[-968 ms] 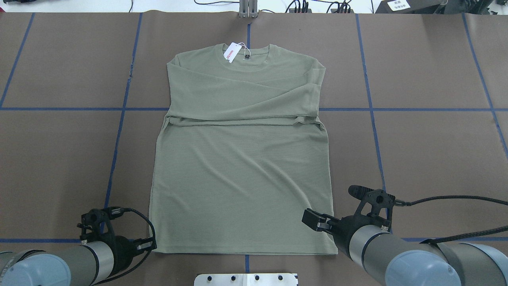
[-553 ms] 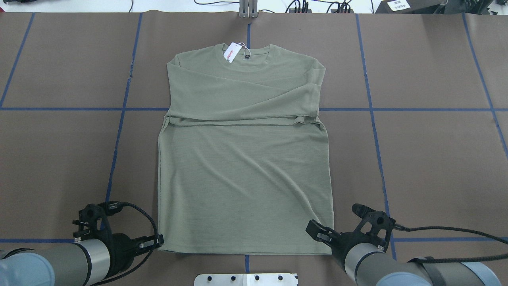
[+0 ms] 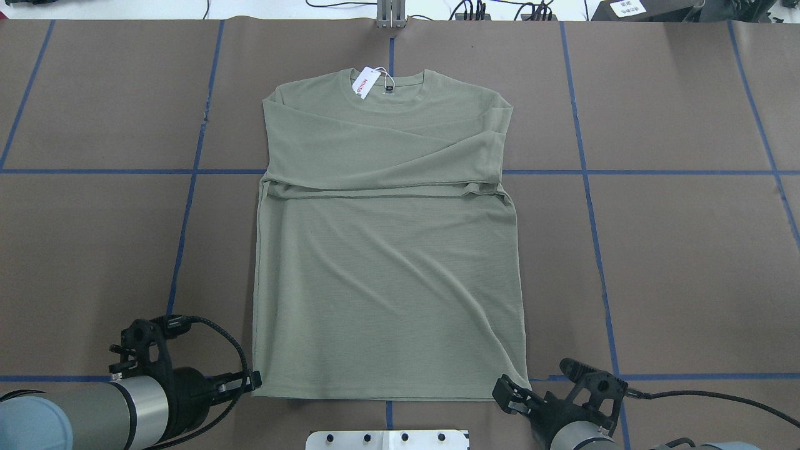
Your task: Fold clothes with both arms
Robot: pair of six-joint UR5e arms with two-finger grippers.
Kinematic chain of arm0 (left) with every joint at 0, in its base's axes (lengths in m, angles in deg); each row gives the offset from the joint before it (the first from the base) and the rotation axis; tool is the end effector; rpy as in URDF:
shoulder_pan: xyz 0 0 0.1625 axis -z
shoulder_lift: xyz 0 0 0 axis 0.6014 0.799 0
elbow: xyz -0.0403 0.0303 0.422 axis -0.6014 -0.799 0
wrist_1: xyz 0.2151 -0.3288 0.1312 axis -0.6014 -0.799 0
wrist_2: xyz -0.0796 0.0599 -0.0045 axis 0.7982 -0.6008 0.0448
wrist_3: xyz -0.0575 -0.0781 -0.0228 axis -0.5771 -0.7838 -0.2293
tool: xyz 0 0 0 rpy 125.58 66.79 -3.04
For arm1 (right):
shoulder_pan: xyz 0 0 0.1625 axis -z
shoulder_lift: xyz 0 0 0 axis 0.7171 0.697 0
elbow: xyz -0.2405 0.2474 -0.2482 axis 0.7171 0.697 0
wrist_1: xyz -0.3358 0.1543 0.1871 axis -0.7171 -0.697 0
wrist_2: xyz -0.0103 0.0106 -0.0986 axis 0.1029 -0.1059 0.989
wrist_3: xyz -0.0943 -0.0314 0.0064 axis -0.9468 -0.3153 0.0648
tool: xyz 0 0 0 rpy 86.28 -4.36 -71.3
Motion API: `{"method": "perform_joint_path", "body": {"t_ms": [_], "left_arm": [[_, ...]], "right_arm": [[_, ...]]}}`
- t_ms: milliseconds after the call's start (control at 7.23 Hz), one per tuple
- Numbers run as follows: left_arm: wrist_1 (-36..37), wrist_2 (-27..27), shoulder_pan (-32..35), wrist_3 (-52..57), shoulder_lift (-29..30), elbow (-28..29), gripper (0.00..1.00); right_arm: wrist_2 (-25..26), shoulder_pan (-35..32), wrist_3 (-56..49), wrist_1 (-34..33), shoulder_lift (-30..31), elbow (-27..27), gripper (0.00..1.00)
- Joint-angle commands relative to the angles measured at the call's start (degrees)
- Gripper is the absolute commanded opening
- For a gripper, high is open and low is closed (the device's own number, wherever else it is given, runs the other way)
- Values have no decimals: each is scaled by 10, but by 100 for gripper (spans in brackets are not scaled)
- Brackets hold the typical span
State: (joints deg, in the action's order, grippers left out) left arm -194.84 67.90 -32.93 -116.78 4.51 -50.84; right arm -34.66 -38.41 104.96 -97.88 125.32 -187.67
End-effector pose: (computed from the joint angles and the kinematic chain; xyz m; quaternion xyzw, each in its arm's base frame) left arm 0.4185 -0.1786 0.3030 0.0341 0.5574 -0.1451 0.8167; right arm -0.4802 -0.1212 0.3577 0.1110 -0.4298 0.2488 0.8608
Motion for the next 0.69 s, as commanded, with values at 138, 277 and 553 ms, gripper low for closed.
{"method": "perform_joint_path", "body": {"t_ms": [138, 277, 553], "left_arm": [[0, 0, 0, 0, -1, 0, 0], [0, 0, 0, -1, -1, -7, 0], [0, 0, 0, -1, 0, -11, 0]], "right_arm": [[12, 9, 5, 0, -6, 16, 79], [12, 9, 5, 0, -7, 21, 79], [12, 10, 9, 0, -9, 35, 79]]}}
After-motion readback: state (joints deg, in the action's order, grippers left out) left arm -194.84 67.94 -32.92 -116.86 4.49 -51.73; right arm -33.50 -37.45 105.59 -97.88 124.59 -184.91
